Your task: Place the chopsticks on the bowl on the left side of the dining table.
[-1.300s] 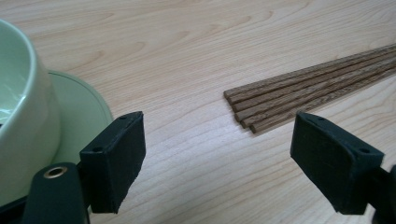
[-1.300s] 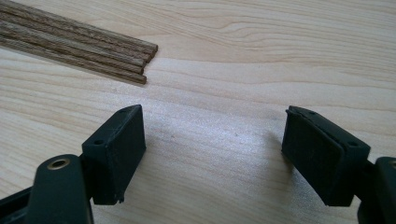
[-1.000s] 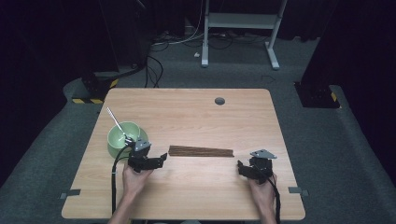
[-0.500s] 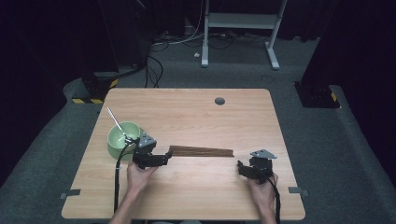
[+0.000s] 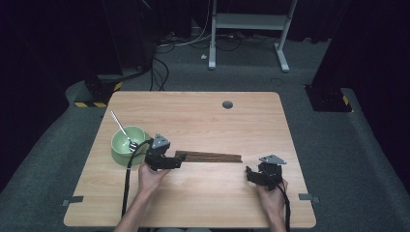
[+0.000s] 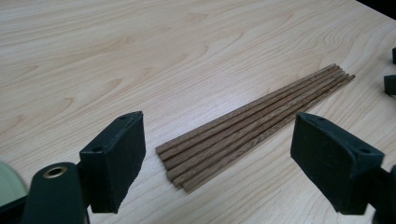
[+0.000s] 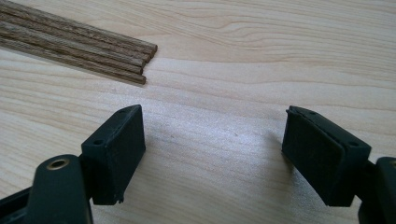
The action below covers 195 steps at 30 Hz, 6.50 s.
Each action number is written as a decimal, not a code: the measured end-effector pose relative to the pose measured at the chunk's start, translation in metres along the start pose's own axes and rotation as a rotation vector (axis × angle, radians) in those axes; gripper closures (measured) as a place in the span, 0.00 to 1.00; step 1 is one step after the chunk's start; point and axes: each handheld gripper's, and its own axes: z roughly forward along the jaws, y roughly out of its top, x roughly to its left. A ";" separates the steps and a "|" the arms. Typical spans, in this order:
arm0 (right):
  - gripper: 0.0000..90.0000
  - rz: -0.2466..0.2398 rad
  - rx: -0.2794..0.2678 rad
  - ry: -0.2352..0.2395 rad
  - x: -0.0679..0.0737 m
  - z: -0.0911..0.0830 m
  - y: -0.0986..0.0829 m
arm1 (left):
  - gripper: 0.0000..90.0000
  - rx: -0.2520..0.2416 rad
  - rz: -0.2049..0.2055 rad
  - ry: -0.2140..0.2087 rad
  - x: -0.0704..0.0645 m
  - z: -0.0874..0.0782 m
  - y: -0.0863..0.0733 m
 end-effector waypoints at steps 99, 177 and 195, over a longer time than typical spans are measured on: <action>0.24 -0.006 -0.003 -0.001 0.000 0.000 0.000 | 0.38 0.223 0.158 -0.014 -0.039 0.123 0.037; 0.26 -0.004 -0.006 0.005 0.001 -0.001 -0.001 | 0.73 0.241 0.149 0.000 -0.003 0.128 0.042; 0.27 -0.007 -0.006 0.006 0.001 -0.001 -0.001 | 0.88 0.264 0.164 0.010 0.016 0.127 0.046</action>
